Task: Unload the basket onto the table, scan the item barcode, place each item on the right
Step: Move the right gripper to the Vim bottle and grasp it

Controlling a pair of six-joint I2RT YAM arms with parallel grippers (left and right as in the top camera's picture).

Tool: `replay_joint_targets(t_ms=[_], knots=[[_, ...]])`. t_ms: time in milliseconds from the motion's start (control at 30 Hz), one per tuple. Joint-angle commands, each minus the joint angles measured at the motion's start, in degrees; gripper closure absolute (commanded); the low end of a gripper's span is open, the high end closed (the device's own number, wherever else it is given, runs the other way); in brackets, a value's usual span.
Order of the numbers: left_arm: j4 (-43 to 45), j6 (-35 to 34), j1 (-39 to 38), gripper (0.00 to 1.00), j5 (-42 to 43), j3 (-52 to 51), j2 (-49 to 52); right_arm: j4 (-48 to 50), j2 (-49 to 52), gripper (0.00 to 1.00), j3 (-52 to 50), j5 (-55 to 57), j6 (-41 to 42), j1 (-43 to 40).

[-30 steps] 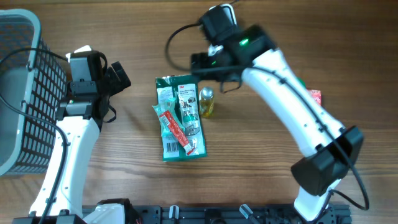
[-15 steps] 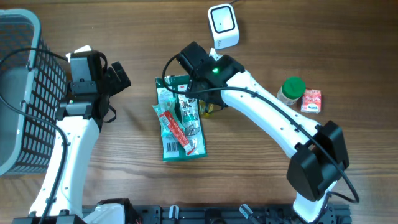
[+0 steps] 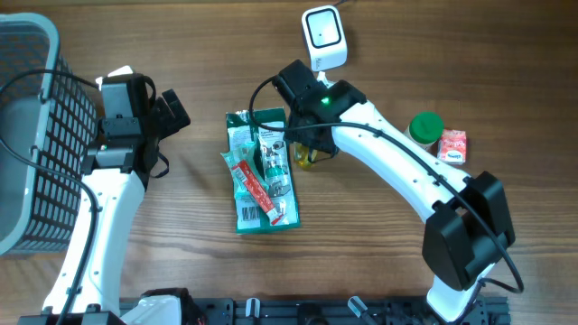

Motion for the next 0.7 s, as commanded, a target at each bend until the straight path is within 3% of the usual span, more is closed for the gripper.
replay_joint_targets(t_ms=[0,133,333,533,633,667], knots=[[0.2,0.7,0.2,0.0,-0.5,0.5,-0.3,0.8,-0.1,0.37,0.1,-3.3,-0.3,0.6],[0.2,0.7,0.2,0.0,-0.5,0.5,-0.3,1.7,0.7,0.41,0.1,-5.0,-1.2,0.6],[0.2,0.7,0.2,0.0,-0.5,0.5,-0.3,1.7,0.7,0.54,0.1,-3.0,-12.7,0.4],[0.2,0.7,0.2,0.0,-0.5,0.5,-0.3,2.2,0.1,0.48,1.1,0.7,-36.5,0.3],[0.2,0.7,0.2,0.0,-0.5,0.5,-0.3,2.2,0.1,0.45,1.1,0.7,-38.0,0.3],[0.2,0.7,0.2,0.0,-0.5,0.5,-0.3,2.2,0.1,0.34,1.1,0.6,-37.9,0.3]])
